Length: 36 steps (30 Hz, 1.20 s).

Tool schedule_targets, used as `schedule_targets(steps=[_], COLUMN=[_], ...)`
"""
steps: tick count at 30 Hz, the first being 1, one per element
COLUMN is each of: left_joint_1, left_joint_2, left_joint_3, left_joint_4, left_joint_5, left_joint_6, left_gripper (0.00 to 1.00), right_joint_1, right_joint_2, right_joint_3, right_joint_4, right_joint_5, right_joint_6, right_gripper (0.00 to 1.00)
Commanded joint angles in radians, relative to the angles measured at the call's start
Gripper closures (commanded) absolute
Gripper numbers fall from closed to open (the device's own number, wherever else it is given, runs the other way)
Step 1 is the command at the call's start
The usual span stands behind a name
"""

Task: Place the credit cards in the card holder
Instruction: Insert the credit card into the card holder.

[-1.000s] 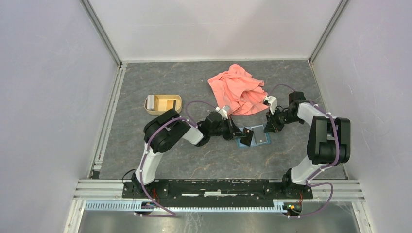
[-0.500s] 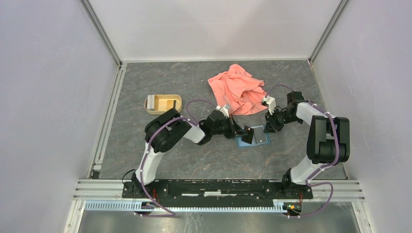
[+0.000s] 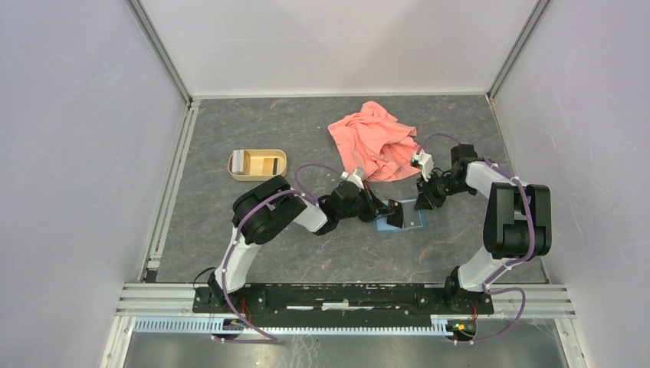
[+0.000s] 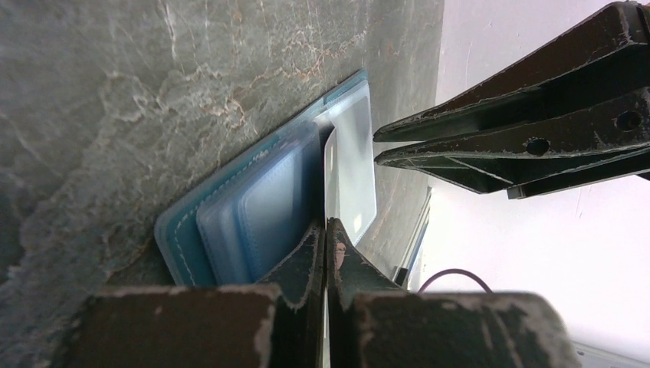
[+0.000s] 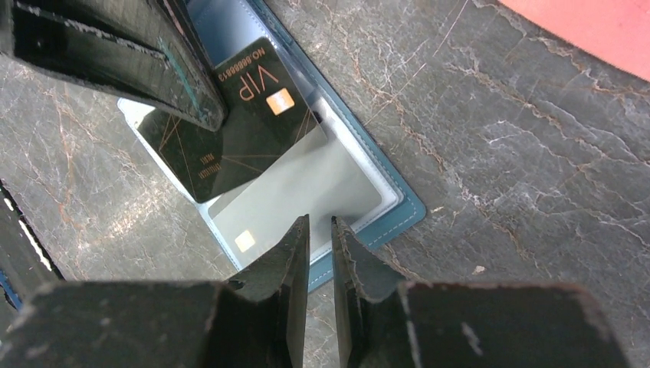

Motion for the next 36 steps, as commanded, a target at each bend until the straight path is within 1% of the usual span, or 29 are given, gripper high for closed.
schedule_targets(steps=[1,10,13,16,20,23,27,32,36], left_joint_1=[-0.042,-0.081,-0.091,-0.096,-0.100,-0.116,-0.135,-0.141,-0.143], left_joint_2=[0.041,0.057,0.068,0.083,0.109,0.113,0.120,0.125,0.124], left_joint_3=[-0.035,-0.047,-0.040,-0.029,-0.027,-0.016,0.007,0.015,0.016], left_joint_4=[0.036,0.074,0.078,0.076,0.110,0.107,0.099,0.090,0.082], left_joint_5=[-0.114,-0.218,-0.223,-0.260,-0.267,-0.275,-0.275,-0.272,-0.272], left_joint_6=[-0.073,-0.111,-0.107,-0.084,-0.104,-0.107,-0.114,-0.121,-0.122], left_gripper=[0.98,0.98,0.98,0.98,0.98,0.98,0.96,0.92,0.84], right_joint_1=[0.010,0.020,0.029,0.035,0.038,0.040,0.044,0.057,0.065], right_joint_2=[-0.020,-0.029,-0.027,-0.028,-0.031,-0.032,-0.027,0.000,0.009], right_joint_3=[0.031,0.030,0.030,0.031,0.031,0.031,0.033,0.043,0.042], right_joint_4=[-0.011,-0.013,-0.016,-0.019,-0.022,-0.027,-0.042,-0.067,-0.065], right_joint_5=[-0.038,-0.061,-0.065,-0.070,-0.076,-0.092,-0.122,-0.129,-0.125], right_joint_6=[-0.013,-0.016,-0.021,-0.025,-0.030,-0.036,-0.050,-0.065,-0.062], right_gripper=[0.78,0.78,0.78,0.78,0.78,0.78,0.77,0.77,0.77])
